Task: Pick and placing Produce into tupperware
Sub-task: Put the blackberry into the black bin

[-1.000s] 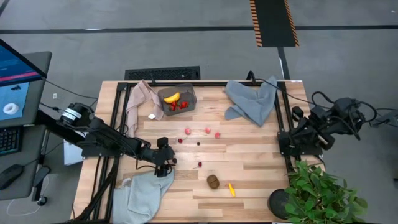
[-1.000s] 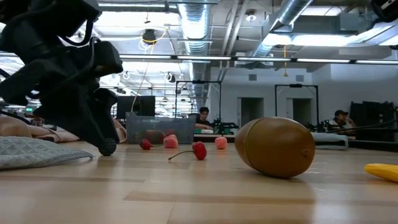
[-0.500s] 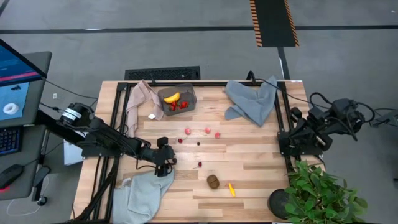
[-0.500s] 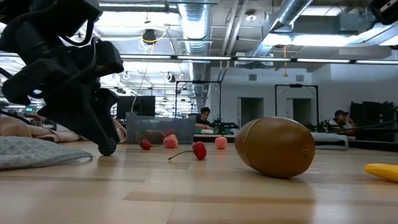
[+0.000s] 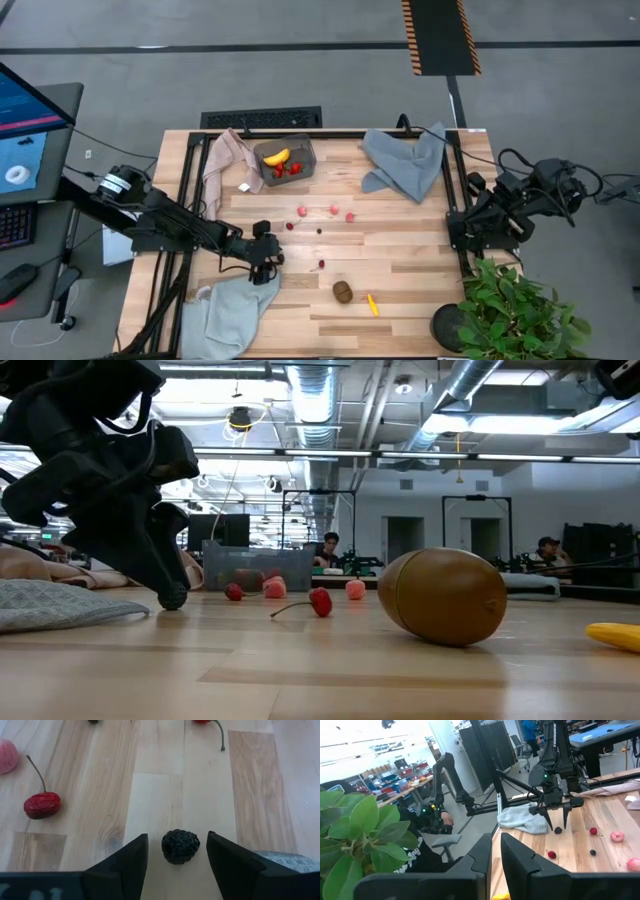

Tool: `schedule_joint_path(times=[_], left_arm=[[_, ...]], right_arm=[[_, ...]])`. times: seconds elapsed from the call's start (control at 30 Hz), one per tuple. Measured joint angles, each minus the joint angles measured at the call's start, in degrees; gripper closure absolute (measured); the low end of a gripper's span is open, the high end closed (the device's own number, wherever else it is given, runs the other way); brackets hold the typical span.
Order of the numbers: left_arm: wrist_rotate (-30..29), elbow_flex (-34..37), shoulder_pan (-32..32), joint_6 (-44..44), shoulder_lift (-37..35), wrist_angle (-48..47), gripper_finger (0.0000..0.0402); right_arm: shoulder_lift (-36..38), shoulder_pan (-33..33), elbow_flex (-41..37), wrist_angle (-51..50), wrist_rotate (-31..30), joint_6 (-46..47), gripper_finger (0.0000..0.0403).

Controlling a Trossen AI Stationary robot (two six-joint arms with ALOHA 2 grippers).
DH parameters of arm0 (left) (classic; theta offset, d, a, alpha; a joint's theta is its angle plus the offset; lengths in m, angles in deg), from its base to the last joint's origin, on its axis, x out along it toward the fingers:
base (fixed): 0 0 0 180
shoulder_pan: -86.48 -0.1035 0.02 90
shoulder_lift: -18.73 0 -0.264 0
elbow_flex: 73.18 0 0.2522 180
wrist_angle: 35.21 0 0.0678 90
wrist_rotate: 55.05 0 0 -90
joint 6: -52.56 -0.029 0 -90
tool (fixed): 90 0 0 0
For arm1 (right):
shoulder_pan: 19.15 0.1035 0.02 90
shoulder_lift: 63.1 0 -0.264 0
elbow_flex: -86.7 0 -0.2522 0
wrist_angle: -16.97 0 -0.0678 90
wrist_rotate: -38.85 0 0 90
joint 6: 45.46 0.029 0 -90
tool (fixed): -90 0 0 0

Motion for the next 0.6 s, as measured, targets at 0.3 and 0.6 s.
schedule_joint_path(times=[0.3, 0.6], left_arm=[[-0.9, 0.0, -0.3, -1.0, 0.0, 0.4, 0.0211], [0.3, -2.7, 0.0, -3.0, 6.7, -0.6, 0.0211]], right_arm=[[0.0, 0.0, 0.0, 0.0, -1.9, 0.0, 0.0339], [0.0, 0.0, 0.0, 0.3, -1.9, 0.0, 0.0339]])
